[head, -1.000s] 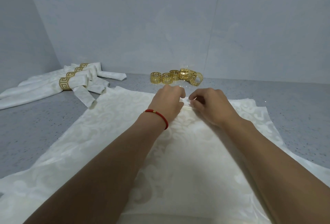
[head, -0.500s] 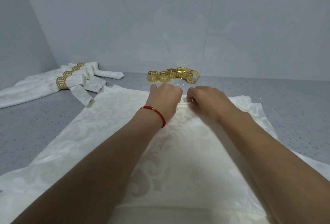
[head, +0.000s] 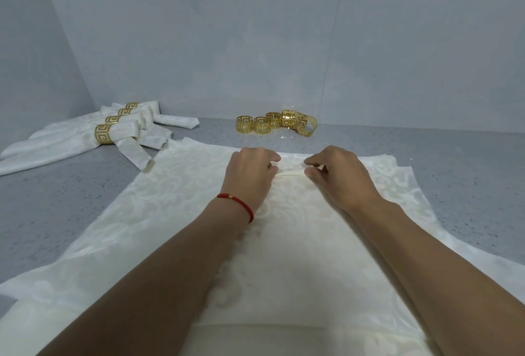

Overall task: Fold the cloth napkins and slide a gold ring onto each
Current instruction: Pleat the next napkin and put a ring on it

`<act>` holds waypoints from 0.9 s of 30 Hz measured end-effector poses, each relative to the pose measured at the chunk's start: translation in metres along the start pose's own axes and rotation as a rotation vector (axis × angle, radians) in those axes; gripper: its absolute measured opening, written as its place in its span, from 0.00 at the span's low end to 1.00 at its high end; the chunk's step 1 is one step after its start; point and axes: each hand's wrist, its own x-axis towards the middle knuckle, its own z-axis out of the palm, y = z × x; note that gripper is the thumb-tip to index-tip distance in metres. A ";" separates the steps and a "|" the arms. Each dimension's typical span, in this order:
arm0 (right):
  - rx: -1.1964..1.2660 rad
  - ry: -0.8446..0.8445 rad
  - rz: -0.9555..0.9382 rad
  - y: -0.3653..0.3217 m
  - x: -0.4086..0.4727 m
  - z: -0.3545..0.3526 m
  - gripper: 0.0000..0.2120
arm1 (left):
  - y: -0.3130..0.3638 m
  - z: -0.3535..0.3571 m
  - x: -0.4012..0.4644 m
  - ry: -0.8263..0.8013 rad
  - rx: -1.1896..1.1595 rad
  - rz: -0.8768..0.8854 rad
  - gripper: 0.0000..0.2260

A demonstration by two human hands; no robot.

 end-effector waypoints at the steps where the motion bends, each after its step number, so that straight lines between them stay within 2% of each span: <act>1: -0.031 -0.012 -0.001 0.001 0.001 0.000 0.08 | 0.000 0.004 0.000 -0.010 0.080 0.033 0.11; 2: -0.055 -0.014 -0.013 0.003 0.002 0.002 0.14 | 0.001 0.008 0.001 -0.004 0.148 0.058 0.12; 5: -0.066 -0.016 -0.011 0.004 0.000 0.000 0.08 | -0.001 0.015 0.004 0.009 0.317 0.113 0.10; 7: 0.039 -0.017 0.027 0.002 -0.002 -0.004 0.05 | -0.001 0.015 0.003 0.030 0.375 0.118 0.08; 12: 0.179 -0.037 0.114 0.001 -0.001 -0.008 0.06 | 0.001 0.011 -0.001 0.024 0.401 0.158 0.08; 15: 0.150 -0.051 0.038 0.003 -0.003 -0.012 0.05 | 0.003 0.006 -0.003 0.024 0.429 0.182 0.08; 19: 0.101 -0.062 -0.081 0.005 -0.007 -0.020 0.02 | 0.007 -0.003 -0.004 -0.018 0.466 0.302 0.09; 22: 0.097 -0.147 -0.116 0.007 -0.006 -0.029 0.02 | 0.004 -0.009 -0.004 -0.047 0.504 0.372 0.09; 24: 0.017 -0.180 -0.165 0.007 -0.006 -0.031 0.04 | 0.005 -0.012 -0.005 -0.068 0.496 0.373 0.09; 27: -0.171 -0.096 -0.284 0.007 -0.010 -0.027 0.07 | 0.007 -0.013 -0.008 -0.124 0.409 0.311 0.09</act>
